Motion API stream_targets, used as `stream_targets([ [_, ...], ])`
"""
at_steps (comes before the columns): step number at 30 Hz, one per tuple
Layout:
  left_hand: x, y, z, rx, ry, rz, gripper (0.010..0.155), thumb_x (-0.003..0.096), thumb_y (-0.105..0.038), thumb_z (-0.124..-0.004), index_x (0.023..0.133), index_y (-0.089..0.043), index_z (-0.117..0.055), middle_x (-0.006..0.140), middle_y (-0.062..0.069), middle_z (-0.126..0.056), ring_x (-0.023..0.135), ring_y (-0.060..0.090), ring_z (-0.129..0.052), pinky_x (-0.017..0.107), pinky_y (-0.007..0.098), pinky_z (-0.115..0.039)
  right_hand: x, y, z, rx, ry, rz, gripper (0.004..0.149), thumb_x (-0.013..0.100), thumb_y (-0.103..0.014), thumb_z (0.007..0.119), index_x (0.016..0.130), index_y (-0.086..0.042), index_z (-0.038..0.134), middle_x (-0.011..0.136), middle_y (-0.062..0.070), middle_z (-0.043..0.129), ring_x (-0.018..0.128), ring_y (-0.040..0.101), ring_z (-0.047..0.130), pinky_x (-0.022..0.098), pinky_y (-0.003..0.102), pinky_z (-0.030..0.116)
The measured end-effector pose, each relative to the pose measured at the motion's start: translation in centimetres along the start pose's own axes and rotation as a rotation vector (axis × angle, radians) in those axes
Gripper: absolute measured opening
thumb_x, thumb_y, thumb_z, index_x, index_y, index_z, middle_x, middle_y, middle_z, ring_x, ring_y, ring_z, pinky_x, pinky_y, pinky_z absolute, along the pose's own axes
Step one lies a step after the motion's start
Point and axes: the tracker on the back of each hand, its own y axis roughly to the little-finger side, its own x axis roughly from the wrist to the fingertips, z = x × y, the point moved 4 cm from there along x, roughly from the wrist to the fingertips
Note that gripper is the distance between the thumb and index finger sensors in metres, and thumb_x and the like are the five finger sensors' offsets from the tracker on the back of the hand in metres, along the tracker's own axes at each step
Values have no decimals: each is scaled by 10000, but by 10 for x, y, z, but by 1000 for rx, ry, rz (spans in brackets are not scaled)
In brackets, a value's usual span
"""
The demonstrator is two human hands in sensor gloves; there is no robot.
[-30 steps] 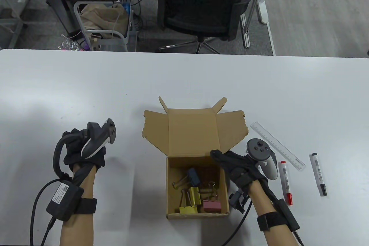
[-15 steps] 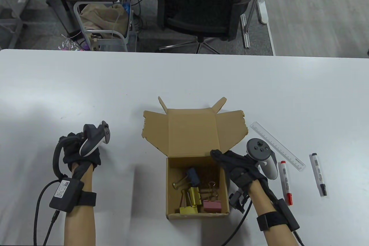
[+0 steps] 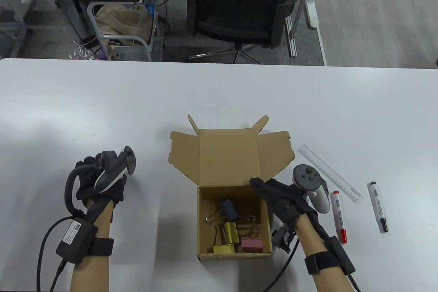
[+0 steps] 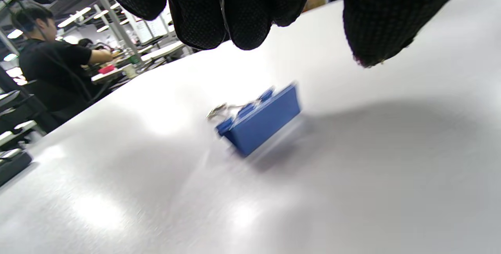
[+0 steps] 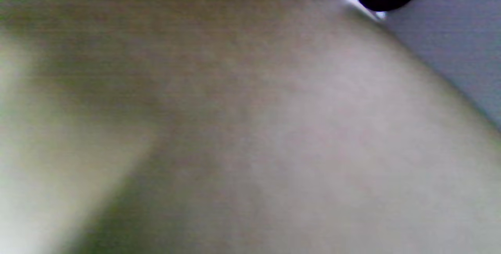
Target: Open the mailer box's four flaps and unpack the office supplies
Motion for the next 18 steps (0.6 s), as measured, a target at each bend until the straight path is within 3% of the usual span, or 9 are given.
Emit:
stream_targets([
  [8, -17, -27, 21, -182, -209, -195, 793, 491, -594, -780, 1137, -259, -466, 1215, 23, -588, 1120, 362, -649, 834, 588, -526, 0, 0, 0, -1, 0, 1, 627, 599, -529, 592, 1060, -105, 601, 1061, 270, 709, 970, 534, 591, 605, 714, 531],
  [13, -59, -51, 53, -271, -327, -335, 793, 493, -612, -770, 1138, -260, -469, 1190, 21, -625, 1094, 334, -691, 836, 573, -545, 0, 0, 0, -2, 0, 1, 628, 599, -529, 591, 1060, -104, 600, 1060, 271, 709, 970, 534, 592, 605, 714, 531],
  [18, -88, -91, 60, -250, -352, -462, 775, 491, -611, -786, 1129, -283, -493, 1178, -12, -651, 1085, 299, -717, 844, 540, -571, 0, 0, 0, -2, 0, 1, 625, 599, -529, 591, 1060, -107, 599, 1061, 269, 709, 971, 534, 591, 606, 715, 531],
])
